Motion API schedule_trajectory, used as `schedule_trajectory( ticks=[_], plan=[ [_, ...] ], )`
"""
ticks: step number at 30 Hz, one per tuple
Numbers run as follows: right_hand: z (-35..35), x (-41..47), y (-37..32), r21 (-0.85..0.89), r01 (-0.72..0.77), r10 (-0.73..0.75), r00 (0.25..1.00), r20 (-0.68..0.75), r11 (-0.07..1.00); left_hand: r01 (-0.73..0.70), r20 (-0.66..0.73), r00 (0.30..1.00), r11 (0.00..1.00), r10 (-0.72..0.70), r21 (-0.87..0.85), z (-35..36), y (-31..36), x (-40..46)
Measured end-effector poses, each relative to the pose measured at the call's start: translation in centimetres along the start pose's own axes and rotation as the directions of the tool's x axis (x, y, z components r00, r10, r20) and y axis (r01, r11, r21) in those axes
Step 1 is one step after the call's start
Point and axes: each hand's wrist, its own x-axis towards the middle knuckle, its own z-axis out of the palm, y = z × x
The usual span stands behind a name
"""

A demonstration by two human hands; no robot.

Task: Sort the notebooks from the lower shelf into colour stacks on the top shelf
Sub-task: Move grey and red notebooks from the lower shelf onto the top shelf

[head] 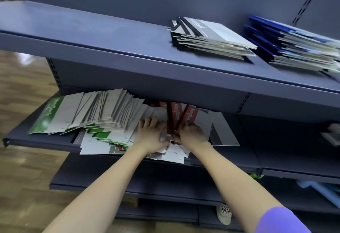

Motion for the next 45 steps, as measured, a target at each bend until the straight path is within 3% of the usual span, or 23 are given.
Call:
schedule_trajectory(
  ticks=[3,6,9,15,19,23,29,36,39,42,45],
  plan=[
    [-0.2,-0.2,0.2,-0.006,0.022,-0.022,0.999,0.024,1.0,0.0,0.001,1.0,1.0,0.0,0.005,0.0,0.0,-0.1],
    [-0.3,-1.5,0.3,0.005,-0.118,0.118,0.992,0.05,0.993,-0.008,0.001,1.0,1.0,0.008,0.002,0.1,0.0,-0.1],
    [0.4,-2.9,0.8,0.032,-0.16,0.156,0.983,0.099,0.987,-0.021,0.008,1.0,1.0,0.021,0.011,0.0,-0.2,-0.2],
    [-0.2,-6.1,1.9,0.26,-0.158,0.143,0.987,0.076,0.953,-0.009,0.059,0.998,1.0,0.008,0.017,-1.0,0.9,-0.1],
    [-0.4,-9.0,1.4,0.358,-0.075,0.082,0.997,-0.006,0.931,-0.184,0.055,0.982,0.982,0.182,0.044,-1.7,2.6,0.1],
    [0.5,-11.1,1.4,0.517,-0.037,0.047,0.999,-0.005,0.855,-0.451,0.14,0.887,0.891,0.44,0.055,-1.0,3.8,0.5],
    [0.8,-11.9,4.7,0.593,-0.079,-0.002,0.991,0.135,0.802,-0.402,0.181,0.905,0.913,0.385,0.073,-1.1,4.7,-0.5],
    [3.0,-10.0,8.4,0.45,-0.392,0.342,0.92,0.192,0.802,-0.335,0.164,0.933,0.94,0.321,0.066,-2.0,5.5,-0.7],
    [3.6,-9.2,9.0,0.39,-0.481,0.426,0.876,0.225,0.785,-0.343,0.125,0.937,0.93,0.328,0.13,-2.5,6.2,-1.0],
    [4.3,-8.6,8.8,0.44,-0.578,0.495,0.816,0.3,0.687,-0.338,0.121,0.94,0.92,0.32,0.198,-2.5,6.9,-1.2],
    [4.8,-8.0,8.8,0.349,-0.578,0.508,0.815,0.277,0.737,-0.322,0.119,0.946,0.922,0.303,0.216,-2.3,7.2,-1.0]
  ],
)
